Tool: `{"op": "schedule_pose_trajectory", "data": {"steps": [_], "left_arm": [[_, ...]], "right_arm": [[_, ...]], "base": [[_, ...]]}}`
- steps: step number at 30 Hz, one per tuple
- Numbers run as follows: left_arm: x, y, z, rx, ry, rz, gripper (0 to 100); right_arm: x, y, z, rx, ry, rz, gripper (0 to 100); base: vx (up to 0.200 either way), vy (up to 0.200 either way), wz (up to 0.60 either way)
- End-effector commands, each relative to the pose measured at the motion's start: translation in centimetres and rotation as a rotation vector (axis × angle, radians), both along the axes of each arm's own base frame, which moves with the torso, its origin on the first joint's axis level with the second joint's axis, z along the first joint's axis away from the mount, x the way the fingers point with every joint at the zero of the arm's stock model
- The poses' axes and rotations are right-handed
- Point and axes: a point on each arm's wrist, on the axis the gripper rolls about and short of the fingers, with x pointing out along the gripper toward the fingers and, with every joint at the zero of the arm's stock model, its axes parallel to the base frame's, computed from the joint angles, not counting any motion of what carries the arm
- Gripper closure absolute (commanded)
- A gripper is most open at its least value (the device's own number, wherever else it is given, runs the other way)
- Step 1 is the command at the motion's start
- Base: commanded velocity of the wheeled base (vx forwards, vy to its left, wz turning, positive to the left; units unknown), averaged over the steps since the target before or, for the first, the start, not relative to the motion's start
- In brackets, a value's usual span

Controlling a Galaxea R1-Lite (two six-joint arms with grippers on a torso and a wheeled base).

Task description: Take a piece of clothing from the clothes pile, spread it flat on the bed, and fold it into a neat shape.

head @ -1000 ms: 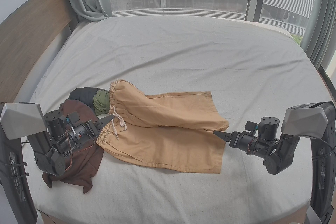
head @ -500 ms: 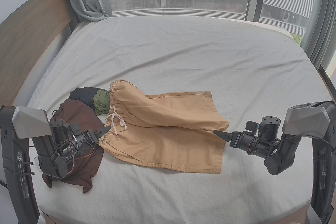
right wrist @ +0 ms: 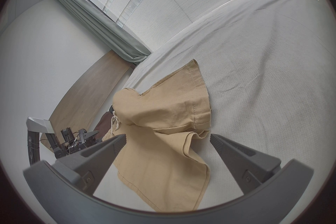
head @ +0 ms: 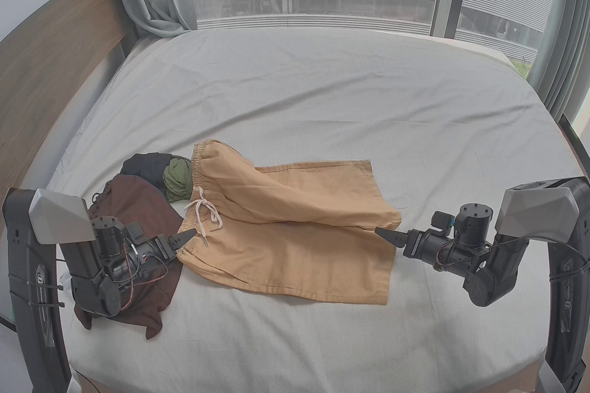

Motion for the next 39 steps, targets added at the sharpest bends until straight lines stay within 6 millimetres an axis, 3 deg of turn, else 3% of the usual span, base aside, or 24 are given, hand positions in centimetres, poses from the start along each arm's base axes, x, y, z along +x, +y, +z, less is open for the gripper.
{"op": "schedule_pose_trajectory", "data": {"steps": [1, 13, 14, 21, 26, 27, 31, 39], "left_arm": [[-0.2, 0.0, -0.4, -0.001, 0.016, -0.001, 0], [-0.3, -0.1, -0.8, -0.001, 0.03, -0.003, 0], [-0.2, -0.1, -0.7, 0.0, 0.025, 0.0, 100], [-0.2, 0.2, -0.6, 0.0, 0.018, 0.01, 100], [-0.2, 0.3, -0.5, 0.0, 0.013, 0.013, 100], [-0.2, 0.3, -0.5, 0.0, 0.011, 0.011, 100], [-0.1, 0.2, -0.4, 0.0, 0.008, 0.01, 100], [-0.2, 0.2, -0.4, 0.001, 0.006, 0.008, 100]], "right_arm": [[0.0, 0.0, -0.1, 0.0, 0.001, -0.001, 0], [0.0, 0.0, -0.1, -0.001, 0.002, 0.002, 0], [-0.1, 0.1, -0.1, -0.002, 0.003, 0.004, 0], [-1.7, -0.2, -0.8, -0.037, 0.052, 0.013, 0], [-4.2, -0.8, -2.9, -0.106, 0.092, 0.037, 0], [-4.7, -0.9, -4.3, -0.12, 0.128, 0.038, 0], [-5.2, -0.9, -6.0, -0.168, 0.172, 0.037, 0], [-5.9, 0.4, -6.6, -0.182, 0.187, 0.087, 0]], "base": [[0.0, 0.0, 0.0], [0.0, 0.0, 0.0], [0.0, 0.0, 0.0], [0.0, 0.0, 0.0], [0.0, 0.0, 0.0], [0.0, 0.0, 0.0], [0.0, 0.0, 0.0], [0.0, 0.0, 0.0]]}}
